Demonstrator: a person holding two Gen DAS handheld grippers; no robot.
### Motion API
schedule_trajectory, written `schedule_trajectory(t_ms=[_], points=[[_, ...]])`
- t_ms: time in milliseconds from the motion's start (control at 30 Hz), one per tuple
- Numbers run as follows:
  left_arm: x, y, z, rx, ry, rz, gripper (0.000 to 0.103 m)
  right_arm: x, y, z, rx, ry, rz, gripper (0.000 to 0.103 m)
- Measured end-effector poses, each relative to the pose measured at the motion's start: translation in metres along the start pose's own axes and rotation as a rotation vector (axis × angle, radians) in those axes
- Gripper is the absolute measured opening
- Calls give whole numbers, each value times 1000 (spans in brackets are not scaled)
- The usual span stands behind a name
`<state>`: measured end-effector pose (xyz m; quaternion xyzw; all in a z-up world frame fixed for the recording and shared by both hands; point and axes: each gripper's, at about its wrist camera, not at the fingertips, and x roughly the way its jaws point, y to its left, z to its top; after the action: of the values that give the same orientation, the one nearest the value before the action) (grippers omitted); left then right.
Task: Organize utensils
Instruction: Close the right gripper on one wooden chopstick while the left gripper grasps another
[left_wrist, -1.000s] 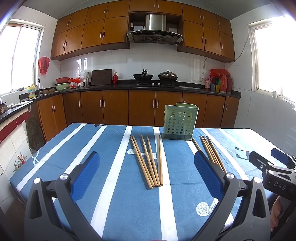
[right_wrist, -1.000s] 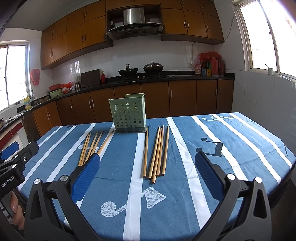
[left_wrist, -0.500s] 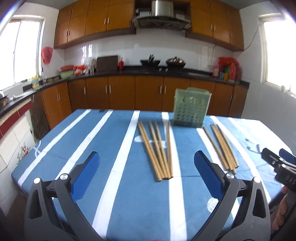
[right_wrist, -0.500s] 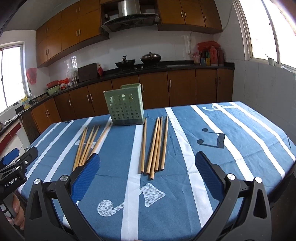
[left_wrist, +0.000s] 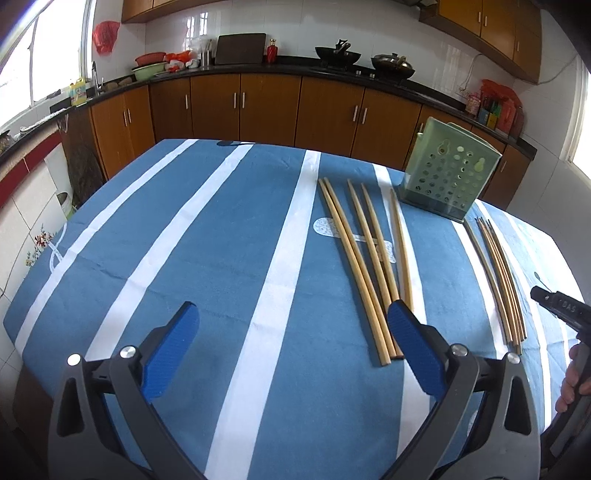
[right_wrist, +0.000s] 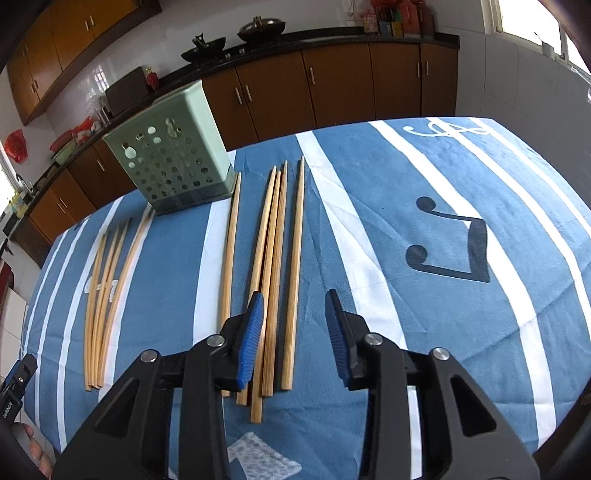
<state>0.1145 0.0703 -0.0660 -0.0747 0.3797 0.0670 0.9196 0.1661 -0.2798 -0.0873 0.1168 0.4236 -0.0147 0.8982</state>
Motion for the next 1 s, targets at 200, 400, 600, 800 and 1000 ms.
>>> schedule_trajectory(t_ms=[200,400,600,800,1000], points=[[20,0,8,16,42,-12,83,24,0,0,-20,52,-25,13],[45,-13,20,31,102,-79,58,19,-20,1,41,28,-68,8],[67,-33,33,64,144,-123,35,14,-14,-3,-10,11,-92,8],[81,-44,31,90,194,-128,26,14,-17,-1,-6,11,-76,8],[83,-40,29,68,203,-111,25,19,-17,2,-9,8,-75,8]])
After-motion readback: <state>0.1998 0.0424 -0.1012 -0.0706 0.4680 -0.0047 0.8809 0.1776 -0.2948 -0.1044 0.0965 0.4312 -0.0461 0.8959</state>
